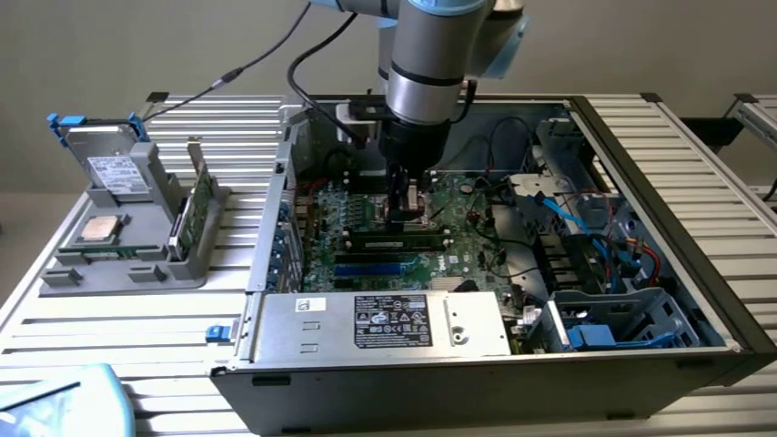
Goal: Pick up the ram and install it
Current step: 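Press down the ram until it locks into place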
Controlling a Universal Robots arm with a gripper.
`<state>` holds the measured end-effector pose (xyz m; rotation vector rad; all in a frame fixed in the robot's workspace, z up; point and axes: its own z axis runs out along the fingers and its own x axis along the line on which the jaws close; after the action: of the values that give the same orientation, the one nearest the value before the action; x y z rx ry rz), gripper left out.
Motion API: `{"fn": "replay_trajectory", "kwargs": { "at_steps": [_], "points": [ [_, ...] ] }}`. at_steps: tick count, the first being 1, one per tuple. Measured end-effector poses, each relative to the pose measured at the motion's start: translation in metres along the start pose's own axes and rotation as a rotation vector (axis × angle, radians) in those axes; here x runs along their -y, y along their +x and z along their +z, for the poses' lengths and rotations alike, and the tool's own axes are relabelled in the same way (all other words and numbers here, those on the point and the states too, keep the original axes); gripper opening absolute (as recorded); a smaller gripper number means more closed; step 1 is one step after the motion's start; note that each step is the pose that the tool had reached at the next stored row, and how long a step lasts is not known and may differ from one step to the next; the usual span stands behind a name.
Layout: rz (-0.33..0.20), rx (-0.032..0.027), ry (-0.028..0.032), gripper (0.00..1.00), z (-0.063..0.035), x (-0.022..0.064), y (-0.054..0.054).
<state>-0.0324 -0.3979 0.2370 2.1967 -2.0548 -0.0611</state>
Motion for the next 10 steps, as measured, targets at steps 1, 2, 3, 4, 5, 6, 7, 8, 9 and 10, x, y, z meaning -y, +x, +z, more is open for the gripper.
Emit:
{"fn": "replay_trajectory", "kwargs": {
  "at_steps": [1, 2, 3, 4, 5, 6, 7, 8, 9, 10],
  "points": [
    [0.0, 0.0002, -0.0028, 0.1, -0.001, 0.0027, 0.0],
    [-0.001, 0.0004, -0.0058, 0.1, -0.0019, 0.0054, 0.0],
    [-0.001, 0.0005, -0.0089, 0.1, -0.0028, 0.0083, 0.001],
    [-0.002, 0.0006, -0.0119, 0.1, -0.0037, 0.011, 0.001],
    [-0.002, 0.0007, -0.0153, 0.1, -0.0047, 0.0139, 0.001],
    [-0.002, 0.001, -0.018, 0.1, -0.0051, 0.0166, 0.001],
    [-0.003, 0.0013, -0.0207, 0.1, -0.0054, 0.0186, 0.002],
    [-0.003, 0.0014, -0.0207, 0.1, -0.0054, 0.0186, 0.002],
    [-0.003, 0.0012, -0.0207, 0.1, -0.0055, 0.0186, 0.002],
    [-0.003, 0.0012, -0.0208, 0.1, -0.0055, 0.0186, 0.002]
  ]
}}
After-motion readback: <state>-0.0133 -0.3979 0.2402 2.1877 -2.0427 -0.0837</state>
